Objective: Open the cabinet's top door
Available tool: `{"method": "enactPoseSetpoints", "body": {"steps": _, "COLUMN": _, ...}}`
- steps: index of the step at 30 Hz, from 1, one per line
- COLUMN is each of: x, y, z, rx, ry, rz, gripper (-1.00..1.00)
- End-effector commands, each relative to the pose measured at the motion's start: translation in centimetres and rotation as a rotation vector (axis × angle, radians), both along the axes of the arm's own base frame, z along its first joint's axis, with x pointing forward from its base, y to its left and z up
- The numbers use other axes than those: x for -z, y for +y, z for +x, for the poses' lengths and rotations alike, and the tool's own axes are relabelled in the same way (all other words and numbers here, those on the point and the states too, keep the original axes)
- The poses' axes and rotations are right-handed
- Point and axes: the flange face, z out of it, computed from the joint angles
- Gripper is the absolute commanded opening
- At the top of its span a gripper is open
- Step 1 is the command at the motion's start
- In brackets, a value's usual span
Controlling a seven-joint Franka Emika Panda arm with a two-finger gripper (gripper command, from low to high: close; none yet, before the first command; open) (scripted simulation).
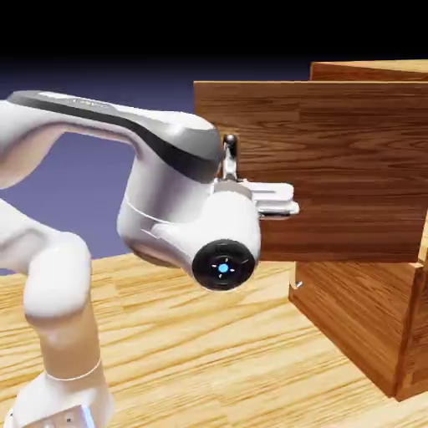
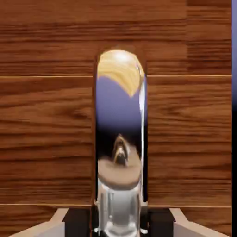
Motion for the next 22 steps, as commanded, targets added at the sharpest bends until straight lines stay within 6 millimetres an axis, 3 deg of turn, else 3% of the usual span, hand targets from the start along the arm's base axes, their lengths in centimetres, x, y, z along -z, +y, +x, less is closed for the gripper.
{"method": "enactPoseSetpoints", "body": {"steps": 1, "x": 0.0, "y": -0.9, "z": 0.0, "rx": -0.024, "ry": 0.000, "rz": 0.000, "gripper": -1.00}}
{"method": "enactPoseSetpoints", "body": {"steps": 9, "x": 0.0, "y": -6.5, "z": 0.6, "rx": -0.170, "ry": 0.000, "rz": 0.000, "gripper": -1.00}}
{"method": "enactPoseSetpoints", "body": {"steps": 22, "x": 0.0, "y": -11.7, "z": 1.9, "rx": -0.310, "ry": 0.000, "rz": 0.000, "gripper": -1.00}}
